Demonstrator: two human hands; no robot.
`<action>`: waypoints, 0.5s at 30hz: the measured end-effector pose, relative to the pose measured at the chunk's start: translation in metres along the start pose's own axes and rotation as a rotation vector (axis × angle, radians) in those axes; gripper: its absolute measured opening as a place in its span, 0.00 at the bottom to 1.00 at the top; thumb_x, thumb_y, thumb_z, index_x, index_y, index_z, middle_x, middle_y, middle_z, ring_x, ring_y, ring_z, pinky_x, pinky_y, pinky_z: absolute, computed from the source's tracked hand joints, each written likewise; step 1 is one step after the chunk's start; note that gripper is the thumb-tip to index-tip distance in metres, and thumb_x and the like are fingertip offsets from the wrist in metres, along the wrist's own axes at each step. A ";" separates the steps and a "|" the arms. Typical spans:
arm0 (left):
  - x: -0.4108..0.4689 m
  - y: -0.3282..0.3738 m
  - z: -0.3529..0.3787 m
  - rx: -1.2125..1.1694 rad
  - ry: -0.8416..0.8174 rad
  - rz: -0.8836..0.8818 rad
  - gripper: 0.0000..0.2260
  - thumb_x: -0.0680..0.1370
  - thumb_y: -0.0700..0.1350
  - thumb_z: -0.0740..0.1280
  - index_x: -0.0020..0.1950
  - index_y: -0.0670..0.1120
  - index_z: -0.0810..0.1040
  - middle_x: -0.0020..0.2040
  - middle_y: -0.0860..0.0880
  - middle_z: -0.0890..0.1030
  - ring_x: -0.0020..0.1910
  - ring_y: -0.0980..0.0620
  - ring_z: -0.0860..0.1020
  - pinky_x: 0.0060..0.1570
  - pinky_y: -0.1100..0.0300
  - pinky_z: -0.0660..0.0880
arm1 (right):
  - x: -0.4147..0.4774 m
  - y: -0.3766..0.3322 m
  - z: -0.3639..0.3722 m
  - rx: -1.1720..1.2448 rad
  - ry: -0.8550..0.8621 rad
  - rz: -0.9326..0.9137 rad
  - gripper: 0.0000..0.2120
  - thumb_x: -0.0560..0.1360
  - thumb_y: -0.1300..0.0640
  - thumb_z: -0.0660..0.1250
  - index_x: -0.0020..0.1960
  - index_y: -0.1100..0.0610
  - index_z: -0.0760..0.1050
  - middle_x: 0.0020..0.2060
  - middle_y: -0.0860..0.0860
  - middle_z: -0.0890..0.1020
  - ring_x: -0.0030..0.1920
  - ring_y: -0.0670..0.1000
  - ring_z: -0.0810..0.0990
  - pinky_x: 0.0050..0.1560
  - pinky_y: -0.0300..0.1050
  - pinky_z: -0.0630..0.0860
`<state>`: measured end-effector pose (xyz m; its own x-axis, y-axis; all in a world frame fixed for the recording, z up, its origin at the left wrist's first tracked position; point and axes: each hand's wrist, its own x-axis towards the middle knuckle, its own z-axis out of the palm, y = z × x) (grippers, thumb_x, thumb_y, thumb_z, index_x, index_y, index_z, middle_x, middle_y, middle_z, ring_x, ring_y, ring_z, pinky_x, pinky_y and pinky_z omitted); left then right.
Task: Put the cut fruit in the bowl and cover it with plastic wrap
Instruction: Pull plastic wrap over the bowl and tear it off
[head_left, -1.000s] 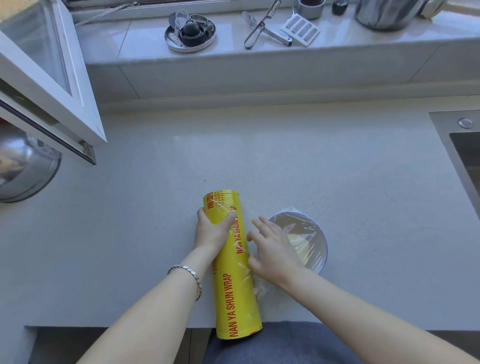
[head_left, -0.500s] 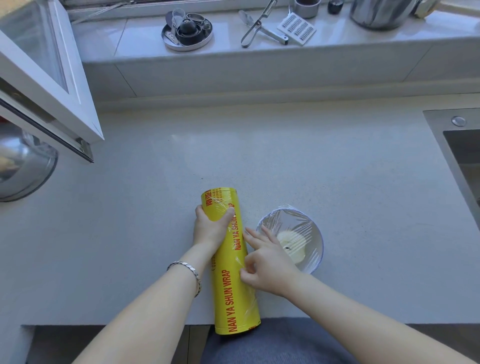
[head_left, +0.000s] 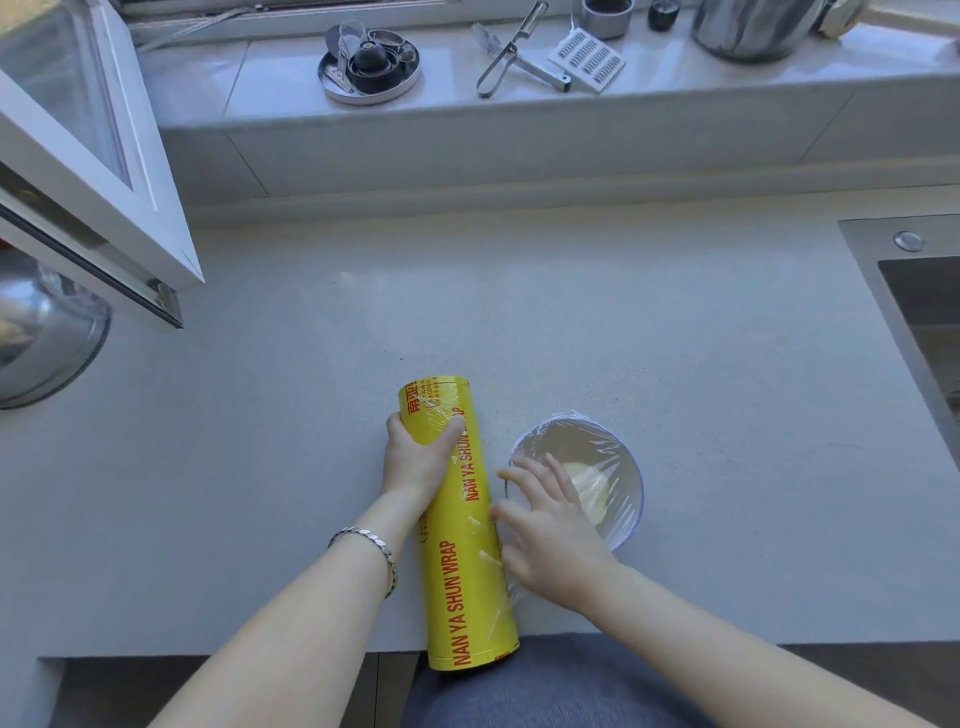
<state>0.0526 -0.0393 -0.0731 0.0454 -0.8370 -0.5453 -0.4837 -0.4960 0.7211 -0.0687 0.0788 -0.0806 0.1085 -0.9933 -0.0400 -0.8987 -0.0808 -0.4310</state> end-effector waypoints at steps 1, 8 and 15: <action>0.000 0.000 0.000 0.000 0.003 0.001 0.31 0.72 0.54 0.69 0.68 0.45 0.60 0.61 0.42 0.76 0.52 0.46 0.75 0.49 0.57 0.70 | -0.003 -0.001 0.002 0.014 -0.003 -0.053 0.07 0.63 0.53 0.59 0.35 0.49 0.76 0.52 0.53 0.82 0.63 0.54 0.67 0.70 0.52 0.52; 0.001 -0.001 0.000 0.004 0.013 -0.004 0.30 0.72 0.54 0.70 0.67 0.44 0.61 0.60 0.42 0.76 0.55 0.44 0.76 0.53 0.54 0.72 | -0.009 -0.012 -0.009 0.198 -0.203 0.029 0.20 0.68 0.44 0.55 0.34 0.55 0.79 0.68 0.56 0.71 0.74 0.56 0.58 0.71 0.46 0.35; 0.003 -0.002 0.002 0.025 0.022 -0.001 0.33 0.71 0.55 0.70 0.69 0.44 0.60 0.63 0.42 0.75 0.58 0.42 0.76 0.55 0.51 0.72 | -0.003 -0.023 0.000 0.114 -0.156 0.068 0.13 0.59 0.50 0.58 0.20 0.55 0.74 0.58 0.58 0.81 0.64 0.56 0.75 0.70 0.43 0.50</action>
<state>0.0516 -0.0399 -0.0769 0.0647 -0.8415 -0.5363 -0.5056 -0.4910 0.7094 -0.0486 0.0841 -0.0702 0.1215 -0.9706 -0.2079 -0.8534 0.0048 -0.5212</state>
